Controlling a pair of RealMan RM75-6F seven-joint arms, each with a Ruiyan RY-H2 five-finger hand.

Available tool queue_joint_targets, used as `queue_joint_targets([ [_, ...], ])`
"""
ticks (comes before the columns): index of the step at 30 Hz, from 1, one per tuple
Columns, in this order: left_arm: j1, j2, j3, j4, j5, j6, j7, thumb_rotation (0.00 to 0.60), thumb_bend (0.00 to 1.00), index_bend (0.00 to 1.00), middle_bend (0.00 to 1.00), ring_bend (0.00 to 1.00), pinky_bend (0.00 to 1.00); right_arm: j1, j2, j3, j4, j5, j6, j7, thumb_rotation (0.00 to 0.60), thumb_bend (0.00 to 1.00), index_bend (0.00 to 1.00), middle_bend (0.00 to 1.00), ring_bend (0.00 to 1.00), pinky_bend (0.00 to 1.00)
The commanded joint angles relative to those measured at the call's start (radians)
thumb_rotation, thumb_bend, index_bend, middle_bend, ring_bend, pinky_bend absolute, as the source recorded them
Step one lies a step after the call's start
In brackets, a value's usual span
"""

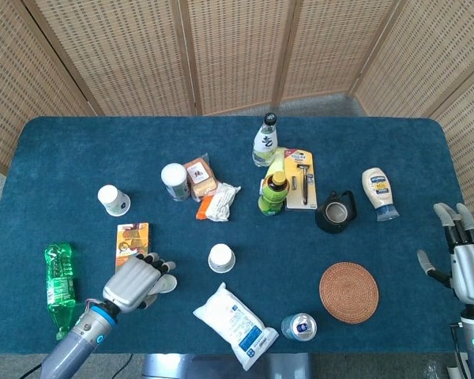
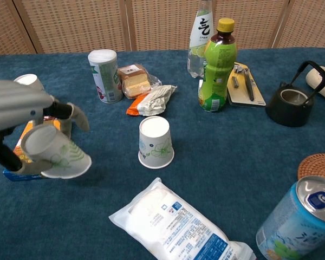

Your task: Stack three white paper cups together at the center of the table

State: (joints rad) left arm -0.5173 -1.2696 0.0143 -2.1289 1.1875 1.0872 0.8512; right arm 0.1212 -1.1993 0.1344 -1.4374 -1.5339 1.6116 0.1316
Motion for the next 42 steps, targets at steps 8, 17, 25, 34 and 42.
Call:
queue_joint_targets([
  [8, -0.125, 0.028, -0.160, -0.091, -0.122, 0.003, -0.023, 0.600, 0.36, 0.22, 0.44, 0.27, 0.42, 0.000, -0.003, -0.002, 0.000, -0.003, -0.006, -0.005, 0.600, 0.35, 0.07, 0.15, 0.00, 0.22],
  [17, -0.263, -0.060, -0.216, -0.066, -0.301, 0.008, 0.048, 0.600, 0.36, 0.21, 0.42, 0.25, 0.42, 0.001, -0.007, -0.002, 0.004, -0.004, -0.010, -0.005, 0.600, 0.35, 0.07, 0.15, 0.00, 0.22],
  [25, -0.355, -0.133, -0.221, -0.027, -0.398, 0.038, 0.094, 0.600, 0.36, 0.20, 0.41, 0.24, 0.41, 0.001, -0.007, -0.001, 0.006, -0.002, -0.013, -0.001, 0.600, 0.35, 0.07, 0.15, 0.00, 0.22],
  [34, -0.423, -0.180, -0.210, 0.010, -0.486, 0.049, 0.096, 0.600, 0.36, 0.19, 0.40, 0.24, 0.41, 0.000, -0.008, 0.000, 0.007, -0.002, -0.014, 0.002, 0.600, 0.35, 0.07, 0.15, 0.00, 0.22],
  [42, -0.462, -0.209, -0.194, 0.039, -0.502, 0.079, 0.098, 0.600, 0.36, 0.19, 0.39, 0.23, 0.41, 0.000, -0.006, 0.001, 0.006, 0.000, -0.018, 0.010, 0.600, 0.35, 0.07, 0.15, 0.00, 0.22],
])
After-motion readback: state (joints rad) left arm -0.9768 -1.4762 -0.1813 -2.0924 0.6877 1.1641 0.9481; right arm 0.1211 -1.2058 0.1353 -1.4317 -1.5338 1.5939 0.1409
